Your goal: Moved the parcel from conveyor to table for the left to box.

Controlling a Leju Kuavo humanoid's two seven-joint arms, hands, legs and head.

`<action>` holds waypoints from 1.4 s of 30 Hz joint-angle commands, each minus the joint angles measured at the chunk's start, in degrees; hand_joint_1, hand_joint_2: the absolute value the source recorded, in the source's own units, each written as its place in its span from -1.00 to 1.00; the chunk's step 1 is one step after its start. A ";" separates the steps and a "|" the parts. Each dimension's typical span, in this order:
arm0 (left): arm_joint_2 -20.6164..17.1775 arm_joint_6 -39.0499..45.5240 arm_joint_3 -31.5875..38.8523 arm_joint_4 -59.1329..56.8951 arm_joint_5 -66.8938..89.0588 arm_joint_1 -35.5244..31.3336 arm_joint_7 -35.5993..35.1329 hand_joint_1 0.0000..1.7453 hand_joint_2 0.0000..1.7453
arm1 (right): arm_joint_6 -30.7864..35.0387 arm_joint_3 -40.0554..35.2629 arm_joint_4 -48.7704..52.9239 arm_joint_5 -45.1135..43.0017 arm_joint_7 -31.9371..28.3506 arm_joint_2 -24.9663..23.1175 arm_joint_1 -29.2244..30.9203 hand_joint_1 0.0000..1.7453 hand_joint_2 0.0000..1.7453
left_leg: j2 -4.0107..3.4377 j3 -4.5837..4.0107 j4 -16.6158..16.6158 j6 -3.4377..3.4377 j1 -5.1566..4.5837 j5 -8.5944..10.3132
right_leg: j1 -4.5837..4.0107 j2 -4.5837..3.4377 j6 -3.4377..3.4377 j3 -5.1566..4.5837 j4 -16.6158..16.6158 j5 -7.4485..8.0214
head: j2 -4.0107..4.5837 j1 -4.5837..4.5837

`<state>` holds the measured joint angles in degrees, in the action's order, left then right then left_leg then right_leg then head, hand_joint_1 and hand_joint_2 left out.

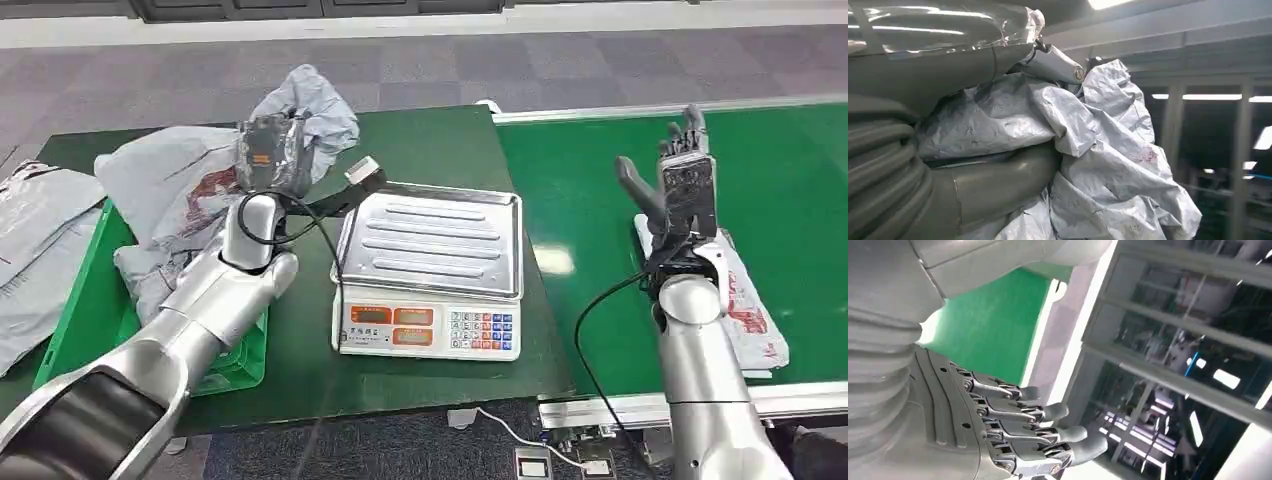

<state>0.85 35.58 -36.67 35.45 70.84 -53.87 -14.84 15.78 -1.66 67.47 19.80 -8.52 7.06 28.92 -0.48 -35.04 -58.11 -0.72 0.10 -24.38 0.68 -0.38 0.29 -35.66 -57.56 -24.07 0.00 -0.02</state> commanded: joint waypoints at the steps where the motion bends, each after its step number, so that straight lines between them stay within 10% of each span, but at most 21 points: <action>1: -12.63 -9.46 16.16 -5.67 11.91 11.38 -10.03 1.00 1.00 | -0.11 0.60 -3.70 0.67 3.05 0.67 -2.70 -1.00 1.00 | -0.08 0.54 0.55 -0.03 0.05 0.05 | -0.05 -0.10 -0.04 0.53 0.59 0.09 | 0.00 -0.02; 42: -11.41 -15.50 20.50 -6.76 16.05 10.04 -9.98 1.00 1.00 | -1.19 2.62 -0.50 0.90 4.02 1.01 -5.58 -1.00 1.00 | 0.45 -0.10 0.09 -0.20 0.09 -0.20 | -0.05 0.32 -0.14 0.03 0.05 -0.19 | 0.00 -0.02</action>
<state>-11.19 20.57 -18.47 31.21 86.60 -42.64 -24.83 14.78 -1.25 68.11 20.92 -4.74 8.55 22.03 -0.02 -35.28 -58.05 -0.93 0.16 -24.52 0.66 -0.06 0.16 -35.78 -57.55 -24.22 0.00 -0.04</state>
